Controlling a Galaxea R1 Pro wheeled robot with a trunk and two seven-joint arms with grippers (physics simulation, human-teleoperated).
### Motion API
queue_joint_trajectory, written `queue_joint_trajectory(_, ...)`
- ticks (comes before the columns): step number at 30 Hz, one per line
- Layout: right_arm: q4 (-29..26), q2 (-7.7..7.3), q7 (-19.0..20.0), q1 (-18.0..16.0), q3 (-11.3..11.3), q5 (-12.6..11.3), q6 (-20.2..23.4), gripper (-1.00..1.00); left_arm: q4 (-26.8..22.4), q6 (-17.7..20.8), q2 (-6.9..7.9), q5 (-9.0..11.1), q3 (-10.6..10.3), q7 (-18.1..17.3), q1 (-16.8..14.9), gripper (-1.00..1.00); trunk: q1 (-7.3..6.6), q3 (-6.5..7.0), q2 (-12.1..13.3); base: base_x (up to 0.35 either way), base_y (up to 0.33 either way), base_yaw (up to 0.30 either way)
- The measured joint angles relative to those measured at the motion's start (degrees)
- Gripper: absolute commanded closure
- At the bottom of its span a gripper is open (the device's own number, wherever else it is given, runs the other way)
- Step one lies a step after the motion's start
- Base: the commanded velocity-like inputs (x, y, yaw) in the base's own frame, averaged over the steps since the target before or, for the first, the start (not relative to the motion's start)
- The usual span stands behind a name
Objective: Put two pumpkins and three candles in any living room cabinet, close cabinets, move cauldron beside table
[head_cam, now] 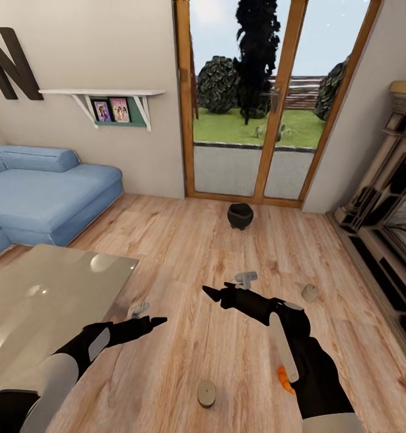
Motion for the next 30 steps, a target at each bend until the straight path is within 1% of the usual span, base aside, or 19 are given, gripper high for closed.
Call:
queue_joint_trajectory(4,0.1,0.04,0.0,0.0,-0.1,-0.1,0.0,-1.0,-0.2,-0.2,-0.04,0.0,0.0,0.1,0.0,-1.0,0.0,0.12,0.0,0.0,0.0,-0.05)
queue_joint_trajectory(6,0.2,0.22,0.0,0.0,0.1,0.0,0.0,-1.0,-0.2,-0.2,-0.43,-0.3,-0.2,0.9,0.0,-1.0,0.0,0.13,0.0,0.0,0.0,-0.008)
queue_joint_trajectory(7,0.2,0.35,0.0,0.0,0.2,0.0,0.0,-1.0,-0.2,-0.1,-1.31,-0.4,-0.3,3.1,0.0,-1.0,0.0,0.13,0.0,0.0,0.0,-0.004)
queue_joint_trajectory(8,0.3,0.4,0.0,0.0,0.2,0.0,0.0,-1.0,-0.3,-0.1,-2.39,-0.5,-0.4,6.1,0.0,-1.0,0.0,0.13,0.0,0.0,0.0,-0.003)
queue_joint_trajectory(9,0.3,0.41,0.0,0.0,0.3,0.0,-0.1,-1.0,-0.3,0.0,-3.09,-0.5,-0.4,8.2,0.0,-1.0,0.0,0.13,0.0,0.0,0.0,-0.002)
queue_joint_trajectory(10,0.3,0.44,0.0,0.0,0.3,0.0,-0.1,-1.0,-0.3,0.0,-4.46,-0.5,-0.5,13.2,0.0,-1.0,0.0,0.13,0.0,0.0,0.0,-0.001)
queue_joint_trajectory(12,0.3,0.46,-0.1,0.0,0.3,0.0,-0.1,-1.0,-0.3,0.1,-6.91,-0.5,-0.6,25.2,0.0,-1.0,0.0,0.13,0.0,0.0,0.0,0.0)
queue_joint_trajectory(14,0.4,0.47,-0.1,0.0,0.3,0.0,-0.1,-1.0,-0.4,0.0,-9.82,-0.5,-0.7,36.4,0.0,-1.0,0.0,0.13,0.0,0.0,0.0,0.0)
queue_joint_trajectory(16,0.4,0.48,-0.1,0.0,0.2,-0.1,-0.1,-1.0,-0.4,-0.1,-12.22,-0.5,-0.8,45.4,0.0,-1.0,0.0,0.14,0.0,0.0,0.0,0.0)
queue_joint_trajectory(18,0.4,0.48,-0.1,0.0,0.3,0.0,-0.1,-1.0,-1.0,0.0,-13.85,-0.6,-1.8,52.7,0.0,-1.0,0.0,0.14,0.0,0.0,0.0,0.0)
queue_joint_trajectory(19,0.4,0.48,-0.1,0.0,0.3,0.0,-0.1,-1.0,-1.2,0.0,-14.13,-0.6,-2.3,54.3,0.0,-1.0,0.0,0.14,0.0,0.0,0.0,0.0)
queue_joint_trajectory(20,0.4,0.48,-0.1,0.0,0.3,0.0,-0.1,-1.0,-1.7,0.1,-14.66,-0.5,-3.6,56.8,0.0,-1.0,0.0,0.14,0.0,0.0,0.0,0.0)
queue_joint_trajectory(21,0.4,0.48,-0.1,0.0,0.3,0.0,-0.1,-1.0,-2.0,0.2,-14.92,-0.5,-4.4,57.9,0.0,-1.0,0.0,0.14,0.0,0.0,0.0,0.0)
queue_joint_trajectory(22,0.4,0.48,-0.2,0.0,0.3,0.1,-0.1,-1.0,-2.8,0.3,-15.28,-0.5,-6.6,59.5,0.0,-1.0,0.0,0.14,0.0,0.0,0.0,0.0)
queue_joint_trajectory(24,0.4,0.48,-0.2,0.0,0.3,0.1,-0.1,-1.0,-4.5,0.4,-15.67,-0.4,-11.3,61.3,0.0,-1.0,0.0,0.14,0.0,0.0,0.0,0.0)
queue_joint_trajectory(25,0.5,0.48,-0.2,0.0,0.3,0.1,-0.1,-1.0,-5.3,0.4,-15.72,-0.3,-13.3,61.7,0.0,-1.0,0.0,0.14,0.0,0.0,0.0,-0.012)
queue_joint_trajectory(26,0.5,0.48,-0.2,0.0,0.3,0.0,-0.1,-1.0,-5.6,0.4,-15.7,-0.2,-14.8,62.0,0.0,-1.0,0.0,0.14,0.0,0.0,0.0,-0.067)
queue_joint_trajectory(28,0.6,0.47,-0.2,0.0,0.2,-0.2,-0.1,-1.0,-6.0,0.4,-15.71,-0.2,-16.6,62.3,0.1,-1.0,0.0,0.21,0.0,0.0,0.0,-0.149)
queue_joint_trajectory(30,0.6,0.44,-0.2,0.0,0.2,-0.3,-0.1,-1.0,-6.1,0.4,-15.73,-0.1,-17.4,62.4,0.2,-1.0,0.0,0.33,0.0,0.0,0.0,-0.198)
